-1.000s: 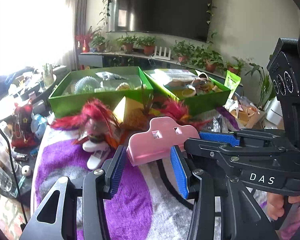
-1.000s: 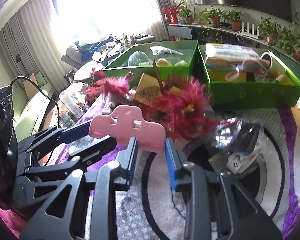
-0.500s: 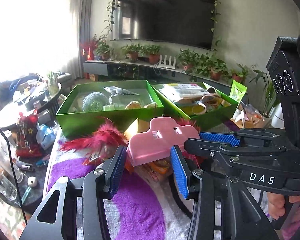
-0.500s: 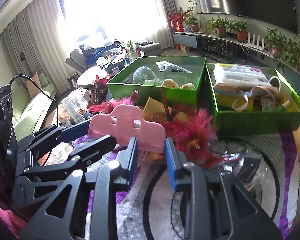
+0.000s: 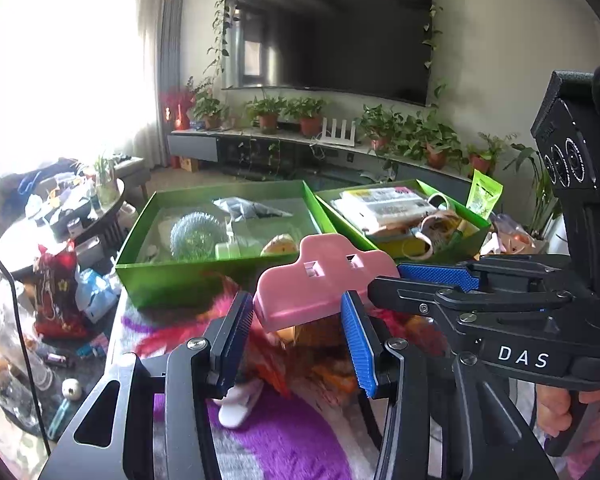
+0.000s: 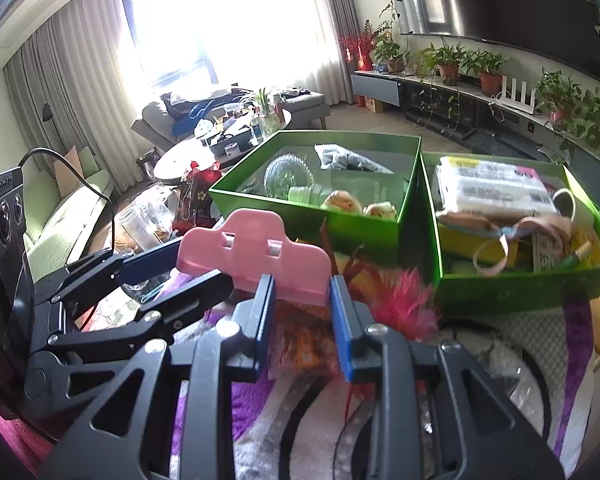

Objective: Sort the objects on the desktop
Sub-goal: 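Carry the pink claw clip with the right gripper over the green box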

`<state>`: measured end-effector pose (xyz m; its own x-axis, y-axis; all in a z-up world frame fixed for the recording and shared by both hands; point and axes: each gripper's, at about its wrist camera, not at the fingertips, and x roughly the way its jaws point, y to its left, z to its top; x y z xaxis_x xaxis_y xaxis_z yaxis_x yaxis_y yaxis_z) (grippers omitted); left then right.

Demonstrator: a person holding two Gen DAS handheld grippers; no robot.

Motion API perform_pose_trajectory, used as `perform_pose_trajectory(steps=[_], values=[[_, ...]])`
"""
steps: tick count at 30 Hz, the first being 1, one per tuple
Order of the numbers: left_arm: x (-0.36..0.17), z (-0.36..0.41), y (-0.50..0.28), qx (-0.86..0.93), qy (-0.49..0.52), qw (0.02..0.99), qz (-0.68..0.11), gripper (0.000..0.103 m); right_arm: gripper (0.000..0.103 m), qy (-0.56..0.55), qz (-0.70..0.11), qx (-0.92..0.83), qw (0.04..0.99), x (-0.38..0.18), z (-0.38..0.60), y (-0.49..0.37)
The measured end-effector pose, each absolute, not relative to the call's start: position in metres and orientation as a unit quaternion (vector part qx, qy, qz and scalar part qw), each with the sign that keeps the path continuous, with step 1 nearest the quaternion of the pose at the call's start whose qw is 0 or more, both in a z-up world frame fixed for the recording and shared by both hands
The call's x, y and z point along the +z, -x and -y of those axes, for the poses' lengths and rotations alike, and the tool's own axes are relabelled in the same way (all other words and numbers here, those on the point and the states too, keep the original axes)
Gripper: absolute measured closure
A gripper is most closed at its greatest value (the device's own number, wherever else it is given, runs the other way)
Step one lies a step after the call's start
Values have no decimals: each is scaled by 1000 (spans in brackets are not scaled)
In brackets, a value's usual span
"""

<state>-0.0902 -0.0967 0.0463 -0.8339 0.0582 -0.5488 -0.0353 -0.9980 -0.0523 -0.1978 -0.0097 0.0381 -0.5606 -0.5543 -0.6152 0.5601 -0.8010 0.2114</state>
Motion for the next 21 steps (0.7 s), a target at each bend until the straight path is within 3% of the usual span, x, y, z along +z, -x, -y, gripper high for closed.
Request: perform_pose_trajectory(steps=[21], values=[[57, 116, 176, 959, 282, 31, 6, 57, 74, -347, 3, -885, 309, 48, 20, 280]])
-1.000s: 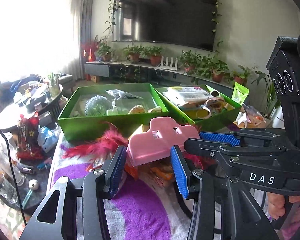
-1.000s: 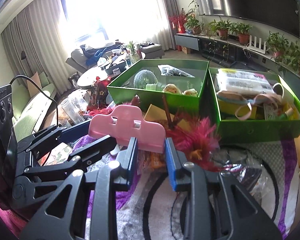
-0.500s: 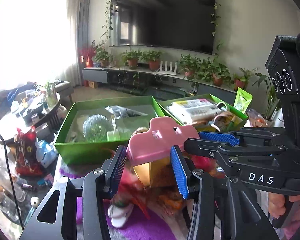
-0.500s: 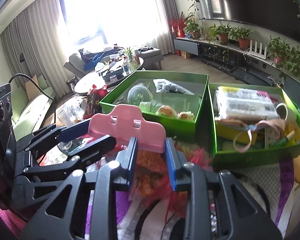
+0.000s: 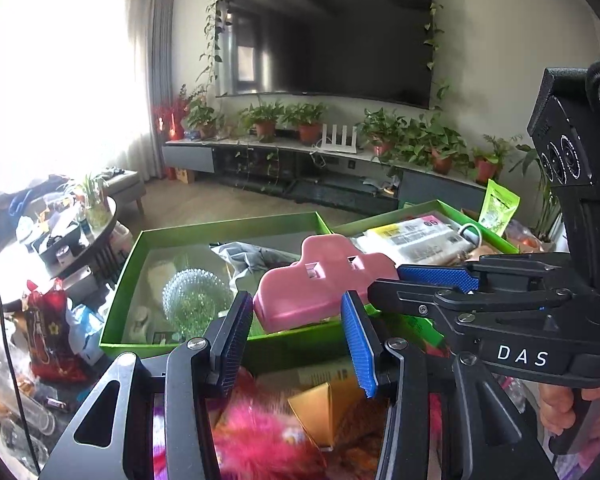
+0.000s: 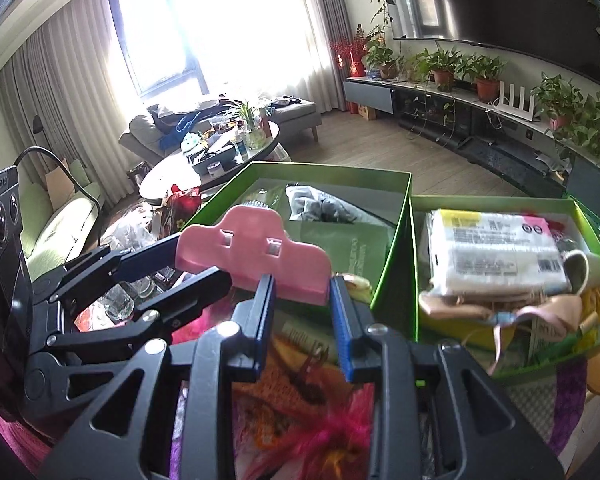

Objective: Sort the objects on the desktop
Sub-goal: 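Carry the pink claw clip with the right gripper over the green box, then open the right gripper to drop the claw clip into the box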

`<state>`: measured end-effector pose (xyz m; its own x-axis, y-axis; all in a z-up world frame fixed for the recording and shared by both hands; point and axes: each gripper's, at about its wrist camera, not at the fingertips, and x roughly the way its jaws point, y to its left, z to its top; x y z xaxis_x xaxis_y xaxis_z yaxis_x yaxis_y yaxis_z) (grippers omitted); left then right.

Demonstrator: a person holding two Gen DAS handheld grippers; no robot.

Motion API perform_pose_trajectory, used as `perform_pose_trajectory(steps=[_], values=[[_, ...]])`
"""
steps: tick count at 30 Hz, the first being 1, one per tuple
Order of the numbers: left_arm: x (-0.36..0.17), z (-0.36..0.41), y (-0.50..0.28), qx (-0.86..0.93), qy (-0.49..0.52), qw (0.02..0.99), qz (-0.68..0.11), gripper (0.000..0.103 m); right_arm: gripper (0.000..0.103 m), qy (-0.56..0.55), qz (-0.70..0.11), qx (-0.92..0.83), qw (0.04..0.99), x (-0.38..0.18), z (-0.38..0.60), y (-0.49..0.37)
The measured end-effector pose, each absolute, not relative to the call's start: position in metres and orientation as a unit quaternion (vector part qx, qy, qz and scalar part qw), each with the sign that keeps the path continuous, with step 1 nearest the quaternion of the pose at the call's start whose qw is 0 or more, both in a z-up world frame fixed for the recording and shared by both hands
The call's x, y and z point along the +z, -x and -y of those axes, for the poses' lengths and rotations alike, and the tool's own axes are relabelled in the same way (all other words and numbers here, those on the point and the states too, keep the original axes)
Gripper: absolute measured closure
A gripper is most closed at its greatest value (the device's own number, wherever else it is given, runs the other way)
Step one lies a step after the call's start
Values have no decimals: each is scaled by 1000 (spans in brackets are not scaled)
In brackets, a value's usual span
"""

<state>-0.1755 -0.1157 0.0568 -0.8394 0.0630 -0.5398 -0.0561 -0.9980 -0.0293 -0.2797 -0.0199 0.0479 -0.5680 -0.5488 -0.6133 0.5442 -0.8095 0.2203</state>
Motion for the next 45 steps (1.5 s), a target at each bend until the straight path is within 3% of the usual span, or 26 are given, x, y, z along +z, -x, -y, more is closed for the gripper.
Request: perform_pose_trajectory(steps=[26, 45], values=[[29, 150, 305, 941, 332, 56, 46, 57, 74, -403, -2, -873, 275, 30, 38, 395], [18, 148, 314, 936, 346, 47, 43, 57, 75, -416, 6, -868, 272, 18, 42, 409]])
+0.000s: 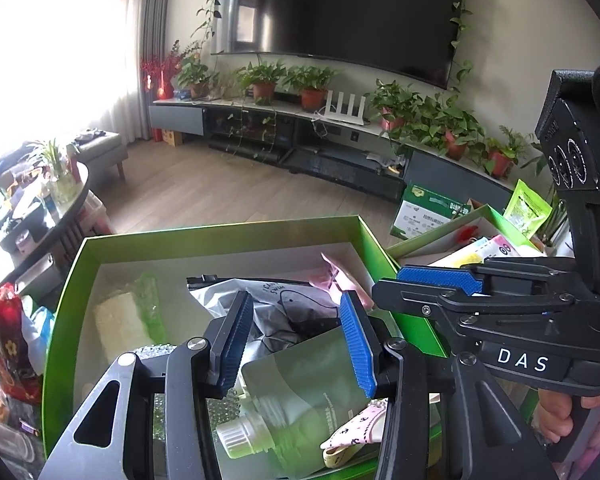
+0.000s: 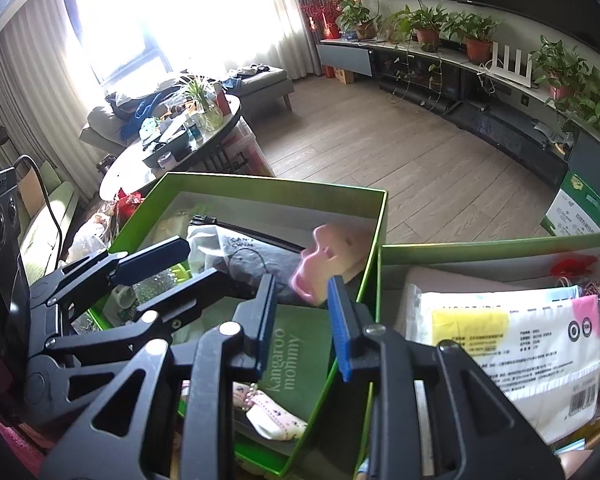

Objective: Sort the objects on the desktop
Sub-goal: 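Open the right gripper to drop the claw clip into the box, then withdraw the right gripper from the box back toward the rug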

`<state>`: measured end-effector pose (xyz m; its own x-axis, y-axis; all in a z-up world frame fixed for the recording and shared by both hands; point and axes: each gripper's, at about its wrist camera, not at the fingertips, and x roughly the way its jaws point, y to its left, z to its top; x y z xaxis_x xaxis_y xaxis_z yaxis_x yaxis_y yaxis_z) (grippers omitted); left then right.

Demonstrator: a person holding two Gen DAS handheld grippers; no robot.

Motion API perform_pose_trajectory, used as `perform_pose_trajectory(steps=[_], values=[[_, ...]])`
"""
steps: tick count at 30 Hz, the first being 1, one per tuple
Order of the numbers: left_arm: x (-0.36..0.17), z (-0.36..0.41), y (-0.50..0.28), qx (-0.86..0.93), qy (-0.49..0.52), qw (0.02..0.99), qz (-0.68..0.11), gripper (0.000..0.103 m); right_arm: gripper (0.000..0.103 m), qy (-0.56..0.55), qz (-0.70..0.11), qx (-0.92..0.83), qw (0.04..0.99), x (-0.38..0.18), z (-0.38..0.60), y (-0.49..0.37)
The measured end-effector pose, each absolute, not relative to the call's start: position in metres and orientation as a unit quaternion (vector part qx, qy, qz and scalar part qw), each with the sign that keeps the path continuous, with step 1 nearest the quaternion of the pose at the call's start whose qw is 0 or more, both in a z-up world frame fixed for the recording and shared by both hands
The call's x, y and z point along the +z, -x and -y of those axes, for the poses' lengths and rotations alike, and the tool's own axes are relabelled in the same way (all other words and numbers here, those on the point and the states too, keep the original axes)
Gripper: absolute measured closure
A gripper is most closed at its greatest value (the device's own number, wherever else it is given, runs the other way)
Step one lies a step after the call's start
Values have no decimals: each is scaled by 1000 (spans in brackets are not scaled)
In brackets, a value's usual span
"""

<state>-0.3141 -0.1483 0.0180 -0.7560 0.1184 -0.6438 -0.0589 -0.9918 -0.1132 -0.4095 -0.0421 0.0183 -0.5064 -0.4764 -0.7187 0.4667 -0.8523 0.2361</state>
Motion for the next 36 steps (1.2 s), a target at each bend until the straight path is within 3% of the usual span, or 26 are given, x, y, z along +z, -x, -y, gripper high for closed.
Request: perform_pose_trajectory(steps=[13, 36], values=[[32, 145, 295, 940, 336, 49, 43, 57, 75, -417, -10, -869, 267, 28, 40, 387], [74, 105, 189, 954, 294, 56, 30, 57, 73, -384, 8, -885, 264, 60, 8, 283]])
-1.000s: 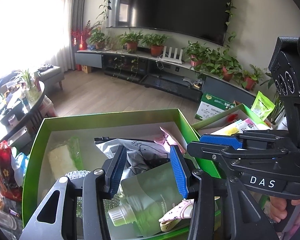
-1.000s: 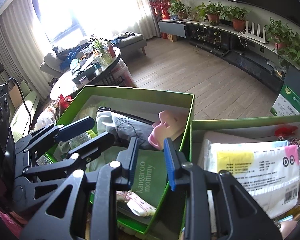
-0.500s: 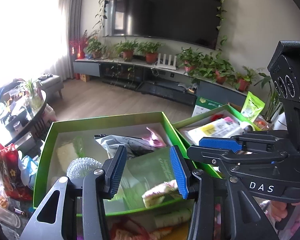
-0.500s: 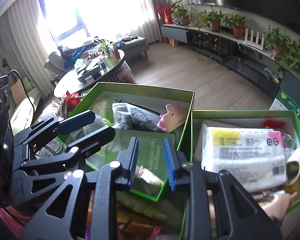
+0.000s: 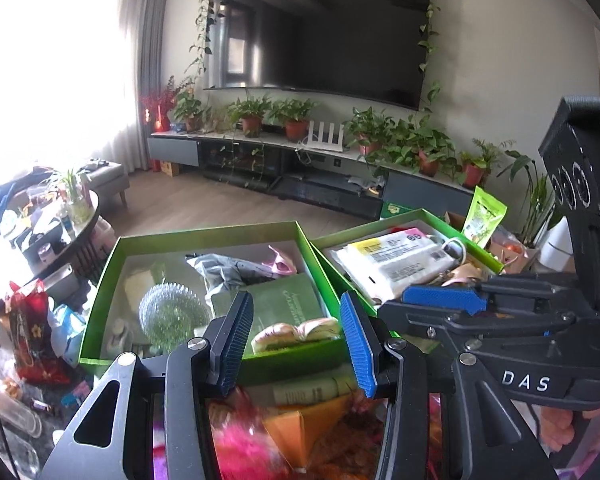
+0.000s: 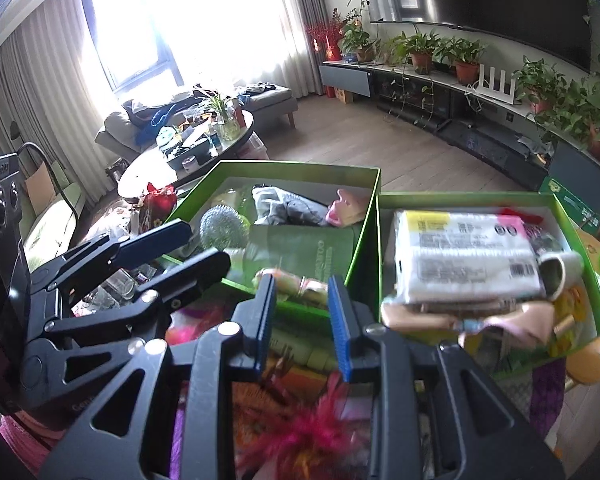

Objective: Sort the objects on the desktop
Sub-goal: 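Withdraw the right gripper from the box back toward the rug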

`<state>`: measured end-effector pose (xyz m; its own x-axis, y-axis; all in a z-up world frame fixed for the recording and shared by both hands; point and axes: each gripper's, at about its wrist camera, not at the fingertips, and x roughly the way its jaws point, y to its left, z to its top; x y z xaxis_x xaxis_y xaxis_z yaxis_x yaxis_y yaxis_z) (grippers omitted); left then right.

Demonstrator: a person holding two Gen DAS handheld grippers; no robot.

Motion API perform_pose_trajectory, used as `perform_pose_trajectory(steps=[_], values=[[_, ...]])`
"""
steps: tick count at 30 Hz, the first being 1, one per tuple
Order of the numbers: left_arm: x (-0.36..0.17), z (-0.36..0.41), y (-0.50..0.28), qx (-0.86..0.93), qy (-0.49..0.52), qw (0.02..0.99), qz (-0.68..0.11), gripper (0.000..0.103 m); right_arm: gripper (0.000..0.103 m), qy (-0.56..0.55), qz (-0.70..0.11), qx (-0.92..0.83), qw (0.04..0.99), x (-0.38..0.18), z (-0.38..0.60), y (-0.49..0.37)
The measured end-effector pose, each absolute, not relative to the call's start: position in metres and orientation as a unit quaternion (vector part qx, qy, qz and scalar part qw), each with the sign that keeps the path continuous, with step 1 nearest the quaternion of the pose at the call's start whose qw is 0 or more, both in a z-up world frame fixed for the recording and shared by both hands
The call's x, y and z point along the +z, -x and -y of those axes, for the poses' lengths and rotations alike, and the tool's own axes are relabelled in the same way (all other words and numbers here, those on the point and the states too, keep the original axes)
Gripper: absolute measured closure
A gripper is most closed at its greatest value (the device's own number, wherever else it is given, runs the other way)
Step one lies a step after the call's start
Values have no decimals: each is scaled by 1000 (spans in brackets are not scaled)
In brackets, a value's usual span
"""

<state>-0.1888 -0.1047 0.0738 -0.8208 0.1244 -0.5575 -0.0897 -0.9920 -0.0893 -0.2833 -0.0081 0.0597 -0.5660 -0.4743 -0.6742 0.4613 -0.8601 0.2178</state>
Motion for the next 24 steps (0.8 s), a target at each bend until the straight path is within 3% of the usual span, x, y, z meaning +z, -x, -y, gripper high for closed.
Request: perform_pose_trajectory(steps=[24], values=[[56, 49, 75, 950, 300, 86, 27, 53, 70, -364, 12, -889, 279, 43, -55, 167]])
